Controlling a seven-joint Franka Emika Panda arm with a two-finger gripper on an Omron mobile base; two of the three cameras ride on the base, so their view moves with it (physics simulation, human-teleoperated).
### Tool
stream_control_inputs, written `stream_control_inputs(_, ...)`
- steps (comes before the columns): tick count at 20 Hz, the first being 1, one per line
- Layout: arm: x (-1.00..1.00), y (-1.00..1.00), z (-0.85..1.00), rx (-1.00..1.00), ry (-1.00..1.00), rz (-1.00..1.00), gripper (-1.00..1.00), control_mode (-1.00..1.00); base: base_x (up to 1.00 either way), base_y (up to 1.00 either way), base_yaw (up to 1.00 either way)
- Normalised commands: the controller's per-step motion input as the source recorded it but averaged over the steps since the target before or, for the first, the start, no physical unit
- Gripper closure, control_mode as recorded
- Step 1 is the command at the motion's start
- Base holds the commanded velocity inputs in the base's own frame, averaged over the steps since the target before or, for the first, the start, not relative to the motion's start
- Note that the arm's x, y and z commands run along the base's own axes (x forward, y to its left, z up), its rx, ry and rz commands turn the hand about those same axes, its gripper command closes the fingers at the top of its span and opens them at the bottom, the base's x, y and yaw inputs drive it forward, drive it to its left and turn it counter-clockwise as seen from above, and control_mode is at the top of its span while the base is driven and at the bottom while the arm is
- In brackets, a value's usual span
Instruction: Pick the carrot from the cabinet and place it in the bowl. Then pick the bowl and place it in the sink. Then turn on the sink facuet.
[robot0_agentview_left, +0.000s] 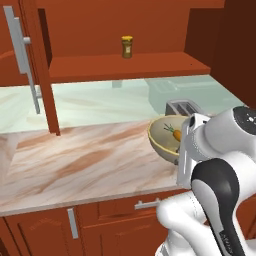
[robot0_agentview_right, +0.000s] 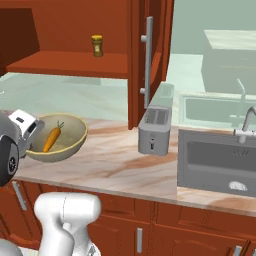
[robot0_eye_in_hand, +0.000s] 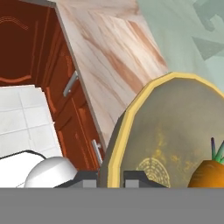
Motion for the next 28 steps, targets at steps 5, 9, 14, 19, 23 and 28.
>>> stream_control_inputs(5,0.00,0.00,0.00,0.00,0.00,0.00,1.00,1.00,-0.67,-0.44,-0.04)
stream_control_inputs(9,0.00,0.00,0.00,0.00,0.00,0.00,1.00,1.00,-0.34,-0.67,-0.03)
stream_control_inputs(14,0.00,0.00,0.00,0.00,0.00,0.00,1.00,1.00,-0.01,-0.98,0.00)
stream_control_inputs(19,0.00,0.00,0.00,0.00,0.00,0.00,1.00,1.00,0.00,-1.00,0.00)
stream_control_inputs(23,0.00,0.00,0.00,0.00,0.00,0.00,1.00,1.00,0.00,-0.99,0.00)
stream_control_inputs(28,0.00,0.00,0.00,0.00,0.00,0.00,1.00,1.00,0.00,-0.93,0.00)
